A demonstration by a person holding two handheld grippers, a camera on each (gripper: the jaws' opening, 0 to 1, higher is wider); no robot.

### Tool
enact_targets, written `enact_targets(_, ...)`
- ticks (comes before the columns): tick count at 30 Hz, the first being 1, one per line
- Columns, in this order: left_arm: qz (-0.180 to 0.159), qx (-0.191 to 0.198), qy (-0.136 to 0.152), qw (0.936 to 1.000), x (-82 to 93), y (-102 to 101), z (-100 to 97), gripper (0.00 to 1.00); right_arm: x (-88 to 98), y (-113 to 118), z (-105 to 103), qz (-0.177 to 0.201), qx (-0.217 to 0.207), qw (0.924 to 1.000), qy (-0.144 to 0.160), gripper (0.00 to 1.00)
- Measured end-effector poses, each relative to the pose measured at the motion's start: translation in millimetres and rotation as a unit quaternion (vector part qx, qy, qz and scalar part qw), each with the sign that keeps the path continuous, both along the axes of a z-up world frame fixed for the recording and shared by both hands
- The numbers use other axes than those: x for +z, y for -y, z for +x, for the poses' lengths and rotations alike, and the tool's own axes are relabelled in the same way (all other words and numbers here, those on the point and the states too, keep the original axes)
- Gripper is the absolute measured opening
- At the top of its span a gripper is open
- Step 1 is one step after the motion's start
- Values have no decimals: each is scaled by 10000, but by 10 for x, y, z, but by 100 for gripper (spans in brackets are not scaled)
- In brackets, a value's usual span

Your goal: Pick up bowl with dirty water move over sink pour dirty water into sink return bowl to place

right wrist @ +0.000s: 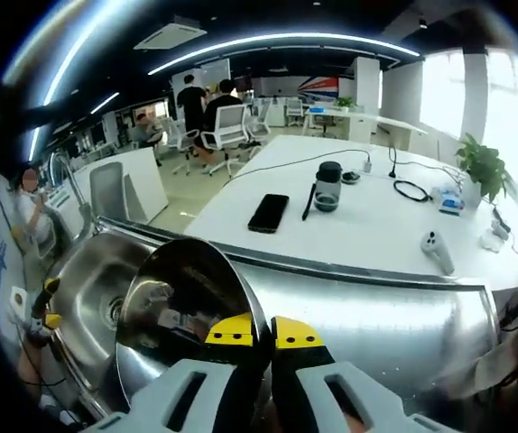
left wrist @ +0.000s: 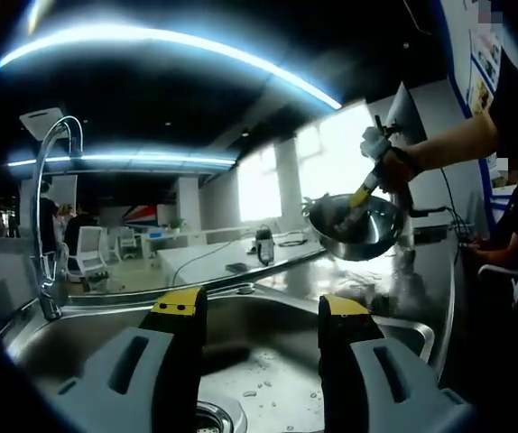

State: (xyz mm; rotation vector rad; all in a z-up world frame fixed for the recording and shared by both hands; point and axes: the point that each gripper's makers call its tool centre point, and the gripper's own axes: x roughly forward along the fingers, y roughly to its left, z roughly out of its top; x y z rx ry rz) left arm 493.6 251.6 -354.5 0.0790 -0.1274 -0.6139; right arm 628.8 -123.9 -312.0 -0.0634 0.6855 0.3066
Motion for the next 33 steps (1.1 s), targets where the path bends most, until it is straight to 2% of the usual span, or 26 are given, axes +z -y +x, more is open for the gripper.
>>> enact_targets(5, 18, -19, 10, 10000, 1, 10, -8, 48, -116, 181, -84, -28, -141, 9998, -138, 0)
enact_targets(11, 28, -29, 12, 10000, -13, 8, -2, 48, -211, 353, -137, -28, -390, 9992, -119, 0)
enact_targets(13, 49, -27, 8, 10000, -20, 13, -1, 48, -256, 346, -179, 246, -450, 9983, -276, 0)
enact_targets(18, 83, -12, 29, 10000, -16, 22, -18, 48, -367, 438, -193, 228, -562, 9976, -342, 0)
enact_targets(28, 64, 12, 49, 10000, -11, 10, -8, 48, -468, 577, -157, 120, -695, 9966, -431, 0)
enact_targets(33, 71, -8, 33, 10000, -14, 11, -7, 48, -558, 672, -145, 250, -863, 9941, -611, 0)
